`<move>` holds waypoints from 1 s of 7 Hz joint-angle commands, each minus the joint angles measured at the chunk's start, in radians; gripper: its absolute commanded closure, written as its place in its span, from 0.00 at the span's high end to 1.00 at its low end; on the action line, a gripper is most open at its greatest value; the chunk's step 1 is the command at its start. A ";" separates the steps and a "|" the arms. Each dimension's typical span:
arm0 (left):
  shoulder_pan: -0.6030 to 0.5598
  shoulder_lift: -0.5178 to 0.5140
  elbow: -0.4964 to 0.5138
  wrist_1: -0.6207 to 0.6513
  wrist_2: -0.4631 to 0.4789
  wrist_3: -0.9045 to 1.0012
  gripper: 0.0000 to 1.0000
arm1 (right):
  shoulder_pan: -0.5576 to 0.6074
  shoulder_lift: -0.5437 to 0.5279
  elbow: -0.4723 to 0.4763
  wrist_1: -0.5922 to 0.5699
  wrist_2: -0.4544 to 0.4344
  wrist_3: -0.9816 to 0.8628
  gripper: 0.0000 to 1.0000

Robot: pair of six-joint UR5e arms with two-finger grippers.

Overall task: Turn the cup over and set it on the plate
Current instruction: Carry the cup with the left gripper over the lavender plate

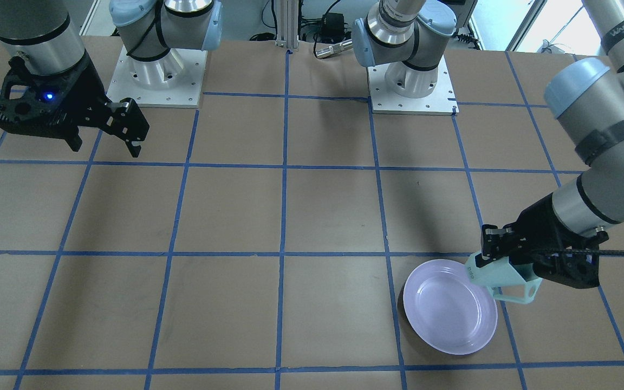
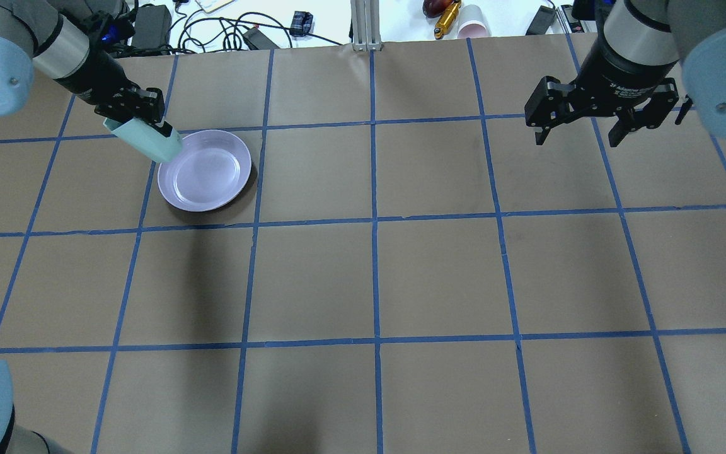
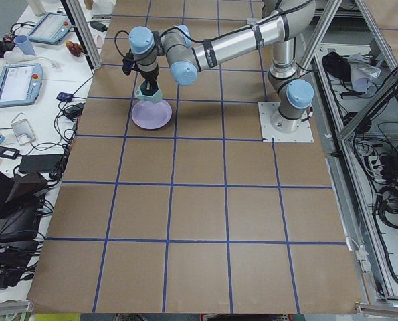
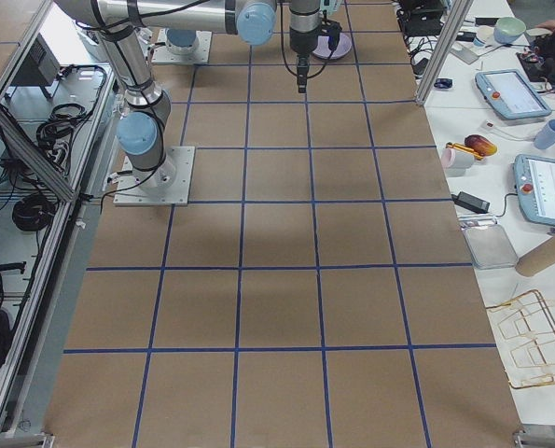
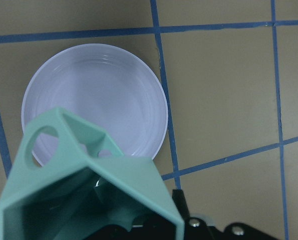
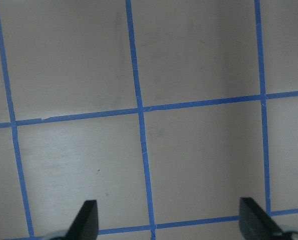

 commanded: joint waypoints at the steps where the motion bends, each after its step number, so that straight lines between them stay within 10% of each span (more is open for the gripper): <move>1: -0.032 -0.043 -0.114 0.238 0.065 0.006 0.00 | 0.000 -0.001 0.000 0.000 -0.001 0.000 1.00; 7: -0.202 -0.137 -0.134 0.359 0.322 0.078 0.00 | 0.000 0.000 0.000 0.000 -0.001 0.000 1.00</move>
